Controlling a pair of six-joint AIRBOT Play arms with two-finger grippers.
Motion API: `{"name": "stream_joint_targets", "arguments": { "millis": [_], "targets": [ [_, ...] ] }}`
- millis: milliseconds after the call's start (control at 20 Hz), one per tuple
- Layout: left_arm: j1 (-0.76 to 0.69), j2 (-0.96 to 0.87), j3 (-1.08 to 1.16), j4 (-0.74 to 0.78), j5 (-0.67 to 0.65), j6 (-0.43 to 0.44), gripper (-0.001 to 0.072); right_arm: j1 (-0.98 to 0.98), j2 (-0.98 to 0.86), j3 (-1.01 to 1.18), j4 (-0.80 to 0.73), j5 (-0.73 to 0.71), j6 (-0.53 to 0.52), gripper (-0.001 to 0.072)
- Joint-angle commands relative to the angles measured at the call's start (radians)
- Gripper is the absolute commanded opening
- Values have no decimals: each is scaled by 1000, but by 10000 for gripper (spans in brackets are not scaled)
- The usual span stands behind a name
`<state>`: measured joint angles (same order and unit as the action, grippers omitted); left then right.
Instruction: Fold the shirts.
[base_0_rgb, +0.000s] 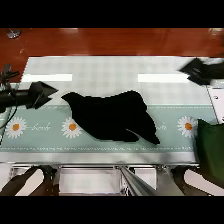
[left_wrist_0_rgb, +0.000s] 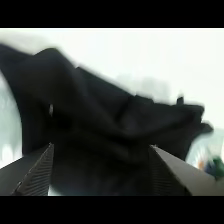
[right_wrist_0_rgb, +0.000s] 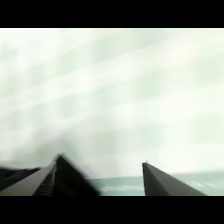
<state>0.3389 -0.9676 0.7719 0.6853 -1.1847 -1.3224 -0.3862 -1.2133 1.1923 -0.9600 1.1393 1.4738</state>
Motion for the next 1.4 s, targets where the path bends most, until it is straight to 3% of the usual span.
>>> {"name": "stream_joint_targets", "arguments": {
  "millis": [0,100,150,300,500,600,900,1150,1200,1250,1300,1350],
  "targets": [
    [31,97,-171,-3,-79,-46,701,-262,187,-239,11,6,82,620],
    [-95,135,-353,-43,38,-55,701,-272,331,-503,237,-56,-79,620],
    [-173,137,-434,-70,105,-63,701,-253,385,-598,271,-71,-112,620],
    [-372,106,-561,-175,271,-82,701,-172,457,-764,241,-74,-120,620],
    [-576,-5,-549,-312,430,-85,701,-67,457,-800,195,-67,-133,620],
    [-632,-77,-521,-359,484,-60,701,-27,457,-800,196,-78,-132,620],
    [-747,-214,-446,-577,644,130,700,22,455,-800,200,-127,-111,620],
    [-739,-307,-322,-590,589,159,698,22,455,-800,187,-111,-124,620],
    [-719,-312,-318,-590,538,159,638,22,455,-800,187,-106,-124,620],
    [-705,-311,-315,-589,499,171,386,22,455,-800,188,-102,-124,620],
    [-698,-311,-311,-589,474,220,50,22,455,-800,188,-100,-124,620],
    [-695,-311,-307,-589,464,261,27,22,455,-800,187,-93,-124,620]
  ]
}}
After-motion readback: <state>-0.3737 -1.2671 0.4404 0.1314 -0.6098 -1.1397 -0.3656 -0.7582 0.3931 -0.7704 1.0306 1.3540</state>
